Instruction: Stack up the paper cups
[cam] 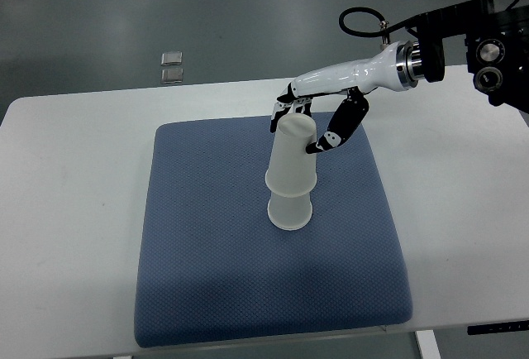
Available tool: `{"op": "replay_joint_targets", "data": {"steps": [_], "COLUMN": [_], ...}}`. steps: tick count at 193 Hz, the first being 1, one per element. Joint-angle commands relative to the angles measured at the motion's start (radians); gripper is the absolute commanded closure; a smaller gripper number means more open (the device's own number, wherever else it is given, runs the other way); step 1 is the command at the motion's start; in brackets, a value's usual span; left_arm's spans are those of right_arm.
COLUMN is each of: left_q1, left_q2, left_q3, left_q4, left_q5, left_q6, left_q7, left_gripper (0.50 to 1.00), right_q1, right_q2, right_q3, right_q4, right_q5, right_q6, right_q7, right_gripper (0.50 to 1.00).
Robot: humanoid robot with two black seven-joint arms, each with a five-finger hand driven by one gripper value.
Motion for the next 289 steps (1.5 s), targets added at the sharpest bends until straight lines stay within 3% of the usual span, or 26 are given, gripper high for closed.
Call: {"op": "replay_joint_targets", "data": {"steps": [1,89,137,154,169,190,289], "left_q1": [0.0,0.0,0.0,0.0,0.0,0.0,0.0], "left_q2": [0.0,0.0,0.0,0.0,0.0,0.0,0.0], "left_q3": [0.0,0.0,0.0,0.0,0.0,0.0,0.0], "left_q4": [0.0,0.0,0.0,0.0,0.0,0.0,0.0], "left_q5": [0.0,0.0,0.0,0.0,0.0,0.0,0.0], "left_q6": [0.0,0.0,0.0,0.0,0.0,0.0,0.0], "left_q7": [0.0,0.0,0.0,0.0,0.0,0.0,0.0], "left_gripper": [0.5,0.5,0.5,0.5,0.5,0.5,0.5], "right_q1": [-0.002,-0.003,-0.002,-0.002,0.0,0.0,0.001], "right_q2": [0.0,0.003,0.003,0.003,0.002,0.002,-0.003], "right_q3": [0.0,-0.017,-0.021,-0.021,-0.021,-0.021,-0.02], "right_q4": [-0.003,-0.007,-0.013,-0.02,-0.02,-0.02,-0.02], "right_q5": [0.0,-0.011,-0.011,-0.01,-0.008,-0.008,-0.005], "right_q6": [0.0,0.0,-0.039,-0.046,-0.042,-0.037,-0.033], "right_q7": [0.0,-0.003,-0.005,-0.005,-0.005,-0.005,-0.005], "right_gripper": [0.914,0.916,0.912,0.889,0.785,0.718,0.703]}}
